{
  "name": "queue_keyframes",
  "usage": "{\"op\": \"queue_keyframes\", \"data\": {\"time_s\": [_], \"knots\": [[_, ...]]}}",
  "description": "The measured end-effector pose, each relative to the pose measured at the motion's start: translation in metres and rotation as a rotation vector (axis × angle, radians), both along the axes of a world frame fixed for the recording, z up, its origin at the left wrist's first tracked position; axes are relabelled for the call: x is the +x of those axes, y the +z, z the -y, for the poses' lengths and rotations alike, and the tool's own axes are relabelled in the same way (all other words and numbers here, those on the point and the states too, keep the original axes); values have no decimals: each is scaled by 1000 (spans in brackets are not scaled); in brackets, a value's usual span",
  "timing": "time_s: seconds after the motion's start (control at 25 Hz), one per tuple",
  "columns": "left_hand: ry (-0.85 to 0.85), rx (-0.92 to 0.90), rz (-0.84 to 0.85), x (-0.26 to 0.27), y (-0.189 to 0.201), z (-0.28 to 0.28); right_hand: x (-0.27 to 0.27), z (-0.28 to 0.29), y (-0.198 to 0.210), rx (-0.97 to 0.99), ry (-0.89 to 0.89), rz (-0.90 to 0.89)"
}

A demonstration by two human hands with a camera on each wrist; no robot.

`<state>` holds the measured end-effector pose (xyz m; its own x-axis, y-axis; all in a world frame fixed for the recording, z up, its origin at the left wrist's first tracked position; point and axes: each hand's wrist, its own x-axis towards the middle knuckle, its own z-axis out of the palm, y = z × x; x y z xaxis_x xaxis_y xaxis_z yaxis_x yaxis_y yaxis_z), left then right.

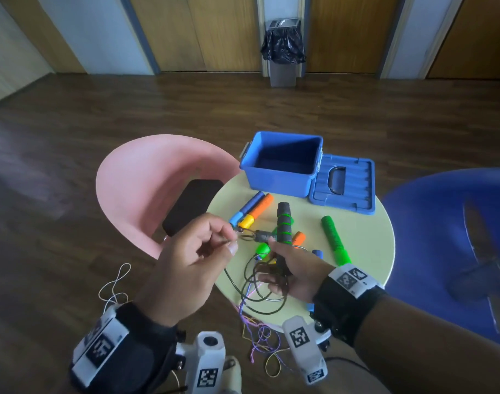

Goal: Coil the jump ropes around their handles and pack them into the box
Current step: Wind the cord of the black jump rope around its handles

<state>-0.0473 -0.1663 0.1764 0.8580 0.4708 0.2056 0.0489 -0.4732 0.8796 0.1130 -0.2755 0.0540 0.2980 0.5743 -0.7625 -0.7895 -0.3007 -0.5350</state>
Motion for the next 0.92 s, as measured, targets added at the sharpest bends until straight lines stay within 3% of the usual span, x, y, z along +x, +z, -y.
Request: {"op": "queue_keyframes", "data": {"time_s": [0.28,0.36,0.48,0.56,0.76,0.84,0.92], "knots": [[-320,165,-109,-27,-3,19,-3,-25,5,35,-111,-75],[-382,226,-151,-31,-7,19,-5,-28,9,11,-101,-20],[-453,142,-203,-32,-3,9,-3,-26,13,-20,-95,125],[-380,27,-173,-29,-5,-8,1,-18,19,-37,-64,258],[101,-149,-50,9,-41,-80,8,7,56,-42,229,670],[127,-190,-160,29,-62,-102,5,13,73,-49,313,779],[36,-157,-329,45,-91,-114,-3,17,86,-54,351,835]]}}
